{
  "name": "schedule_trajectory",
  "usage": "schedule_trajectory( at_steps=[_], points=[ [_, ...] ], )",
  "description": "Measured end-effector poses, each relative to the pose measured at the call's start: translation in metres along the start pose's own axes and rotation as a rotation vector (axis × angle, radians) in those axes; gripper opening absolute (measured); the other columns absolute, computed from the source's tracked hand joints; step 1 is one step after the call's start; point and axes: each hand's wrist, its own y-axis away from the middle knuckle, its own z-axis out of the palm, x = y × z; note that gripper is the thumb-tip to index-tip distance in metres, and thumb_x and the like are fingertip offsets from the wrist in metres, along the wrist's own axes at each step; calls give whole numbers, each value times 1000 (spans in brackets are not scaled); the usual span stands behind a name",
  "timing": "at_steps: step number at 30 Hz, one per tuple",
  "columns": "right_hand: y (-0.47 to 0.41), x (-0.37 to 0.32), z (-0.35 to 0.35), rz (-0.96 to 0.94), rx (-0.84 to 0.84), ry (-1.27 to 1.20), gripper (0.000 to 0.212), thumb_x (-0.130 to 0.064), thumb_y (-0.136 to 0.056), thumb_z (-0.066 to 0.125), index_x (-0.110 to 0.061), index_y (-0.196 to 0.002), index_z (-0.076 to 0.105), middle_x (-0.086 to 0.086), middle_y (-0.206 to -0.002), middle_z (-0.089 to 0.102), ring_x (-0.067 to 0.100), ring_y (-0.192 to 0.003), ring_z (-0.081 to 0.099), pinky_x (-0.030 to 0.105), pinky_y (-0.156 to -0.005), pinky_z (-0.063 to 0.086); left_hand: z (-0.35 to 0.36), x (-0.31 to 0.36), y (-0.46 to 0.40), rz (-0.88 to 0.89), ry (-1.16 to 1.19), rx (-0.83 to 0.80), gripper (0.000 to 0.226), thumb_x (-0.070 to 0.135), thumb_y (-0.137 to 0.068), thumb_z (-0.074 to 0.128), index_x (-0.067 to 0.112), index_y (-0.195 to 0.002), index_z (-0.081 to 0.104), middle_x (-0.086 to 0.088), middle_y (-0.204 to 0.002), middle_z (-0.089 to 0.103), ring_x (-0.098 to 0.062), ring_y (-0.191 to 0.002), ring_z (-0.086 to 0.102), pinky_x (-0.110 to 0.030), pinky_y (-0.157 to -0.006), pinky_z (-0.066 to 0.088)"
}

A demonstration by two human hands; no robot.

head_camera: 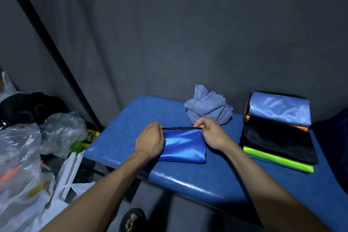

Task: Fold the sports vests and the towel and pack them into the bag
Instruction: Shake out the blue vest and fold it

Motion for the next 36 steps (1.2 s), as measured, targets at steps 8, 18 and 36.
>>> schedule_trajectory(
  at_steps=[8, 18, 36],
  points=[
    [3, -8, 4, -82, 210, 336, 32, 1, -89, 43, -24, -95, 62, 0, -101, 65, 29, -102, 56, 41, -88, 49, -5, 0, -1, 5, 6, -6, 30, 28, -108, 30, 14, -87, 45, -5, -93, 52, -29, -84, 52, -35, -71, 35],
    [21, -25, 52, -421, 50, 657, 49, -39, -104, 27, -28, -143, 55, 2, -123, 60, 32, -105, 55, 47, -95, 41, -40, -19, -8, -68, 261, -183, 24, 27, -101, 57, 10, -88, 68, -2, -81, 71, -22, -81, 66, -36, -81, 50],
    [29, -21, 58, -409, 75, 694, 82, -58, -92, -5, -26, -158, 34, -2, -135, 54, 26, -118, 49, 39, -106, 33, -38, -7, 15, -295, 490, -175, 19, 21, -96, 68, 12, -79, 68, 0, -67, 62, -11, -58, 52, -22, -58, 44]
  ],
)
